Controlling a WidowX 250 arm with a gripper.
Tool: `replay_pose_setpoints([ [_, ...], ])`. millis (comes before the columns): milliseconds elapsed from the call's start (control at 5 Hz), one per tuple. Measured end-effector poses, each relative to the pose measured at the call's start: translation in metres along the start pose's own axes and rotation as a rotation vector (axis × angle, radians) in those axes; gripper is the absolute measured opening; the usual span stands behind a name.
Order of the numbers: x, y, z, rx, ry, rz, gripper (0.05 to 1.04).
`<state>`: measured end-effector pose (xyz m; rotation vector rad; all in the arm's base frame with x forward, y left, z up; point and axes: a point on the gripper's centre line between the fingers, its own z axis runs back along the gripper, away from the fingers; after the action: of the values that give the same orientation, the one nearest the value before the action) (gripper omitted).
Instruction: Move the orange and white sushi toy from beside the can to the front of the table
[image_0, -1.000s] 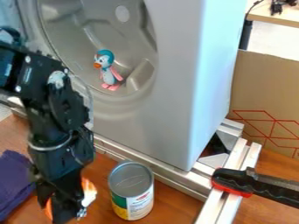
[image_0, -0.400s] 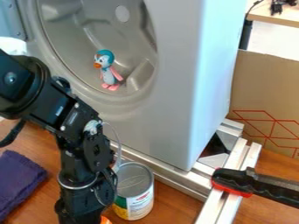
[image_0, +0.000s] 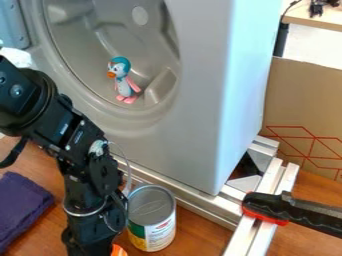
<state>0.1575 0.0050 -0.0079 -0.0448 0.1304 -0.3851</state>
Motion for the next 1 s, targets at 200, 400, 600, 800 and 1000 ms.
replay_pose_setpoints([
  [200, -0.004, -0.001, -0.003, 0.003, 0.003, 0.031, 0.590],
  [400, -0.005, 0.001, -0.003, -0.002, 0.004, 0.044, 0.590],
  [600, -0.004, 0.002, -0.003, -0.011, 0.023, 0.057, 0.590],
  [800, -0.002, 0.004, -0.003, -0.010, 0.032, 0.055, 0.590],
  [1000, -0.002, 0.013, -0.003, 0.048, 0.029, 0.074, 0.590],
])
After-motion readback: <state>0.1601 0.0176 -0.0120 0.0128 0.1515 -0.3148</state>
